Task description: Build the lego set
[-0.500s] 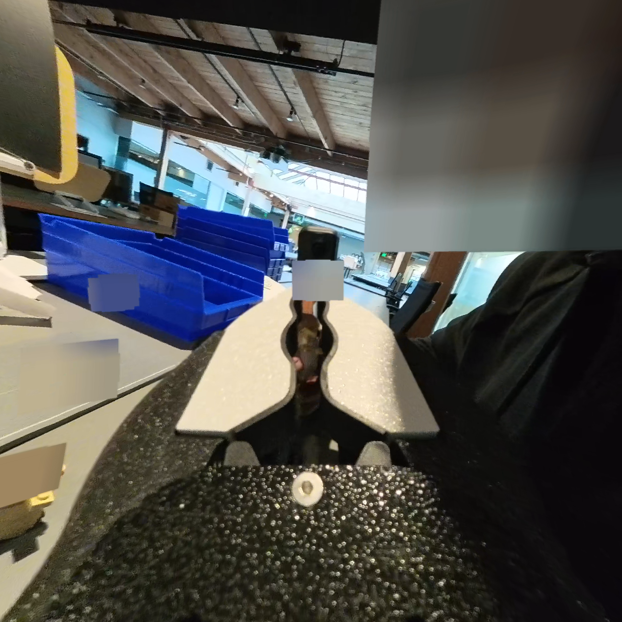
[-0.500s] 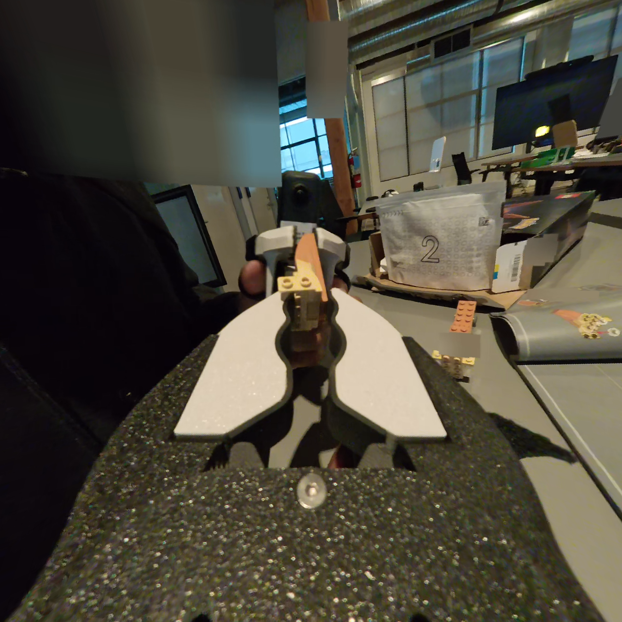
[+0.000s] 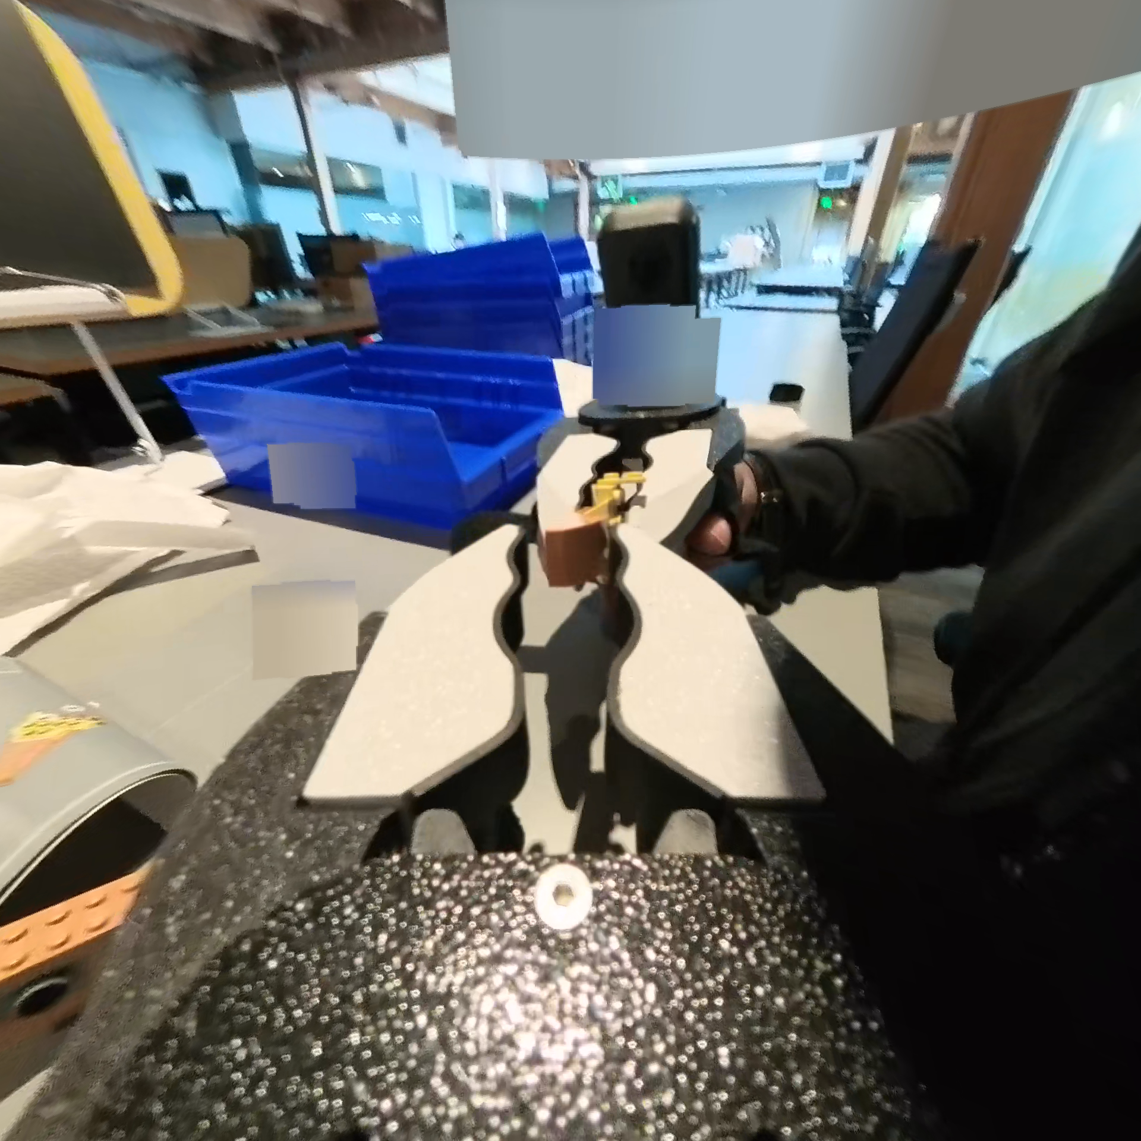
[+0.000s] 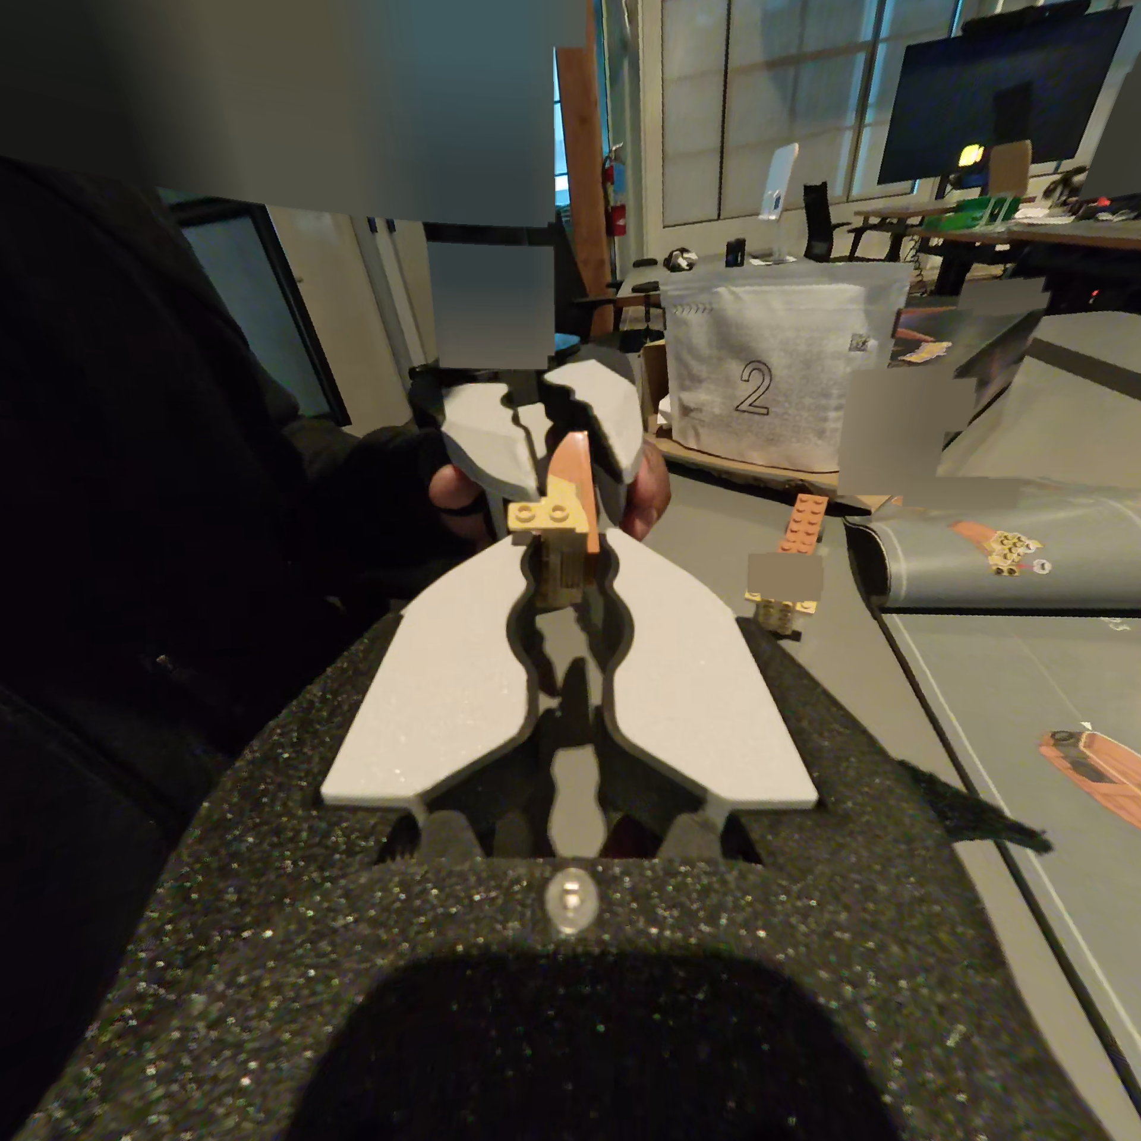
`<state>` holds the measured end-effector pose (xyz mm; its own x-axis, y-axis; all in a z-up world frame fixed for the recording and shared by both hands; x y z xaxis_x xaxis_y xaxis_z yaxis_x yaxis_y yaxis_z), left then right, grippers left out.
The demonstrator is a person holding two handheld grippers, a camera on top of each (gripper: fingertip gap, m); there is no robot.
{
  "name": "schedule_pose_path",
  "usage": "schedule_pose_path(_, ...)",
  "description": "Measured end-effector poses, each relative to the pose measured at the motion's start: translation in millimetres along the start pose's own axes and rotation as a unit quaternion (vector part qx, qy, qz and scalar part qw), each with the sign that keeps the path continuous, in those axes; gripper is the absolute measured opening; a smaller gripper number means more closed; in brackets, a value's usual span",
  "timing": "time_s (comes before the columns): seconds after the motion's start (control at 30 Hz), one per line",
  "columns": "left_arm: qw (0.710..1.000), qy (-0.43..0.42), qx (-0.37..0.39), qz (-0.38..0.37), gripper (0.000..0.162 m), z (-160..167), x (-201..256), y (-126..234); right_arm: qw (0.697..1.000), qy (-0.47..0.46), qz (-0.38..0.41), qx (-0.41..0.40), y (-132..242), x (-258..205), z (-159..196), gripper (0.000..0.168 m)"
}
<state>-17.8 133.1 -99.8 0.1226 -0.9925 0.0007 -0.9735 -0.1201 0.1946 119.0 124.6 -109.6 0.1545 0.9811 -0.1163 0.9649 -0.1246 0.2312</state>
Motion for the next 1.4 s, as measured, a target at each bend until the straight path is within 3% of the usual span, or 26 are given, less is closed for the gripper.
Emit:
schedule_pose_path(0.23, 0.998, 0.019, 0.0, 0.059, 0.012, 2, 0, 0, 1.0, 0.005, -0.005, -0.007, -1, -1, 1, 0.017)
schedule_pose_path(0.47, 0.998, 0.017, 0.011, 0.066, 0.011, 5, 1, -1, 1.0, 0.01, -0.001, -0.012, -1, -1, 2, 0.018)
schedule_pose_path(0.6, 0.995, 0.064, 0.021, 0.069, 0.012, 6, -3, -2, 1.0, -0.024, -0.012, -0.01, -1, 2, 1, 0.017)
schedule_pose_path(0.67, 0.997, 0.06, 0.006, 0.055, 0.016, 9, -4, -2, 0.997, -0.066, -0.024, -0.036, -4, 5, 4, 0.017)
schedule_pose_path(0.77, 0.997, 0.058, -0.025, 0.039, 0.035, 15, -8, 3, 0.98, -0.16, -0.039, -0.112, -12, 14, 19, 0.017)
schedule_pose_path(0.97, 0.991, 0.018, -0.133, -0.019, 0.034, 30, -15, 15, 0.913, -0.312, -0.101, -0.241, -18, 23, 44, 0.017)
schedule_pose_path(1.17, 0.989, 0.024, -0.145, -0.005, 0.034, 37, -12, 22, 0.889, -0.303, -0.052, -0.338, -24, 33, 47, 0.019)
schedule_pose_path(1.4, 0.985, -0.005, -0.174, -0.009, 0.033, 43, -10, 28, 0.9, -0.254, 0.025, -0.355, -29, 40, 43, 0.039)
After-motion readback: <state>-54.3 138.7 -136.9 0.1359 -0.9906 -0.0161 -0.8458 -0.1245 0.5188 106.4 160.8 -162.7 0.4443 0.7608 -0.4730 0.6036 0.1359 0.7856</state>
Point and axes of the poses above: each gripper's, where its closed fingertips meet, y back along the fingers, z out of its underside, x = y × z across the jaws, the point moved 7 cm from there along y, back along the fingers, and after that the axes turned 11 degrees about -x, right-handed, at the moved point
